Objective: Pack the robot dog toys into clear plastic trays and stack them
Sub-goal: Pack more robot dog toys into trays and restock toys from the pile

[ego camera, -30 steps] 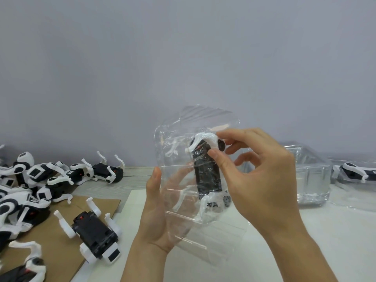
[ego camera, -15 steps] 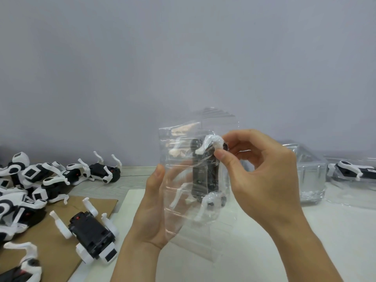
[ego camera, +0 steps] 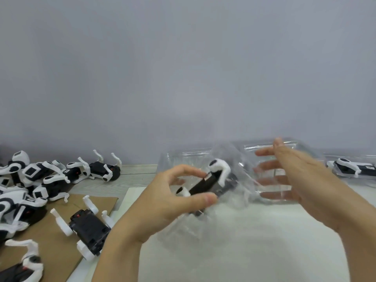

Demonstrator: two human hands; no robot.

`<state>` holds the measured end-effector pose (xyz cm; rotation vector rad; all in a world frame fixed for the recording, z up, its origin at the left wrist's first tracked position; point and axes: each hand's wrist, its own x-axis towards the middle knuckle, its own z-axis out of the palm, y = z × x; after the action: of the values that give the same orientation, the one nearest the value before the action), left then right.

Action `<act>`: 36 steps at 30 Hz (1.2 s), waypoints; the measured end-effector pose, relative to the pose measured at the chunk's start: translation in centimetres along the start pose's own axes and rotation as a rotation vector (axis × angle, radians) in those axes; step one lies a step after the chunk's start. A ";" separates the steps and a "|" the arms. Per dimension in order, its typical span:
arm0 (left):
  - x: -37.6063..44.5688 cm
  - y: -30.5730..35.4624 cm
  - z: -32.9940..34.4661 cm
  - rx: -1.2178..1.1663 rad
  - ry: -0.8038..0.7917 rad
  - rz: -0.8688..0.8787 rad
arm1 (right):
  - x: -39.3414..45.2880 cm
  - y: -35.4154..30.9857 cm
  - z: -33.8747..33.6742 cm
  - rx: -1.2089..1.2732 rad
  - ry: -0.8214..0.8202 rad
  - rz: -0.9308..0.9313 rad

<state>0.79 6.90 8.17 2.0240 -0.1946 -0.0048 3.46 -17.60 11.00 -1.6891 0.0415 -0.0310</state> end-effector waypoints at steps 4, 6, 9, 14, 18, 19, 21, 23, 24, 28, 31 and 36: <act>-0.5 0.9 0.5 0.338 -0.108 -0.128 | -0.7 0.0 -0.4 -0.128 -0.154 0.103; -0.2 1.0 1.6 0.391 -0.136 -0.131 | -1.1 -0.1 0.2 -0.300 -0.263 0.109; 0.3 1.0 3.4 0.469 -0.133 -0.098 | -0.9 0.8 1.0 -0.628 -0.381 0.078; 1.0 0.4 5.2 0.568 -0.151 -0.084 | -0.2 2.2 0.9 -0.728 -0.276 0.093; 1.1 0.2 4.4 0.454 -0.092 -0.069 | -0.3 2.3 0.4 -0.689 -0.297 0.120; 1.1 0.1 4.1 0.432 -0.057 -0.071 | -0.4 2.3 0.2 -0.678 -0.307 0.127; 1.2 -0.3 3.5 0.400 0.034 -0.076 | -0.4 2.2 -0.1 -0.661 -0.319 0.137; 1.4 -0.8 2.9 0.375 0.127 -0.091 | -0.5 2.2 -0.4 -0.641 -0.331 0.147; 1.5 -1.1 2.6 0.381 0.176 -0.104 | -0.5 2.2 -0.5 -0.633 -0.341 0.155; 1.7 -2.4 1.6 0.419 0.417 -0.249 | -0.5 2.7 -1.0 -0.620 -0.355 0.204; 1.6 -3.2 1.1 0.468 0.427 -0.436 | -0.7 2.8 -1.7 -0.621 -0.325 0.244; 1.6 -3.0 1.9 0.083 0.085 -0.522 | -0.6 2.5 -3.3 -0.863 -0.228 0.221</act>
<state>2.59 6.26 4.74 2.0997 0.3953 -0.2412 2.70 -21.15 8.92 -2.5276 0.0764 0.3965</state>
